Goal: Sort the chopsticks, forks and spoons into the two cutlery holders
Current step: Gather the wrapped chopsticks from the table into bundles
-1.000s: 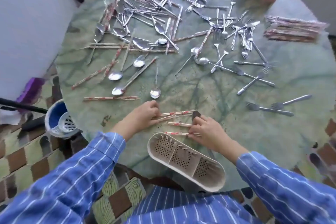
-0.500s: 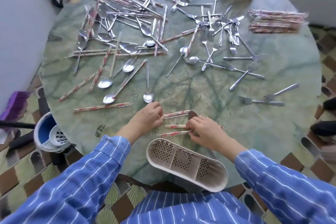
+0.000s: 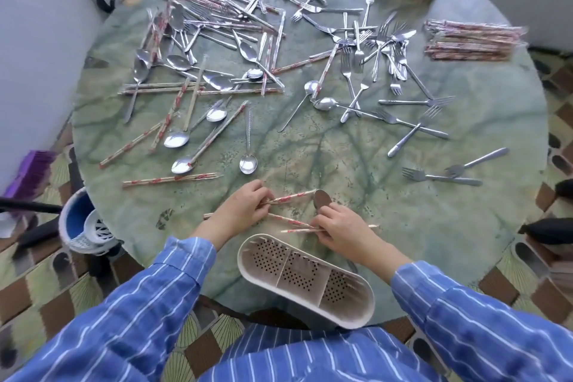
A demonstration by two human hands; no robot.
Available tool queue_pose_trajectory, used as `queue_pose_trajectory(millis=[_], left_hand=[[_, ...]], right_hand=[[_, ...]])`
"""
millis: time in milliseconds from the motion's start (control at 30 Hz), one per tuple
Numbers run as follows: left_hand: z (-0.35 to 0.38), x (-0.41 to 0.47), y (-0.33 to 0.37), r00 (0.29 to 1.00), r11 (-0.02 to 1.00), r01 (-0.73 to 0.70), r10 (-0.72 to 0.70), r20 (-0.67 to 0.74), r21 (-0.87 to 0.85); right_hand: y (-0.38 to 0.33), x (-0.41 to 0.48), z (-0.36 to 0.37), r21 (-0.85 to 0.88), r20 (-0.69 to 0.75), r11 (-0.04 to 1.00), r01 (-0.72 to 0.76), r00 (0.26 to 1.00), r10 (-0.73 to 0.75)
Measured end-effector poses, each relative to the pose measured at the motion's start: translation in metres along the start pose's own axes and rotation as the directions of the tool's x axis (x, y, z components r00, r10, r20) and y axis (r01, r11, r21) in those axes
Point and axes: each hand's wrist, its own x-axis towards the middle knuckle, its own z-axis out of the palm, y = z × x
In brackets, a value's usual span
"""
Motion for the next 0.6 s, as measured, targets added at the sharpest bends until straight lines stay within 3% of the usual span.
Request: queue_pose_trajectory(millis=[167,333,467,600], left_hand=[[-0.012,-0.006,0.009,0.989,0.988,0.126,-0.132,-0.067,-0.083],[-0.032,-0.006,0.02,0.957,0.945,0.146,-0.21,-0.199,-0.293],[-0.047,-0.002,0.031,0.868,0.852,0.245,-0.405,-0.286,-0.463],[-0.06,0.008,0.035,0.842,0.716,0.225,-0.484,-0.239,-0.661]], right_hand=[[0.01,-0.004,-0.016,0.125,-0.025,0.992,-0.013,1.0,0.016],[0.021,0.012,-0.054,0.404,-0.025,0.897,-0.179,0.978,0.206],[0.008,0.046,-0.084,0.717,0.086,0.608,-0.341,0.909,0.408],[-0.015,0.081,-0.106,0.891,0.194,0.314,-0.328,0.9,0.391]])
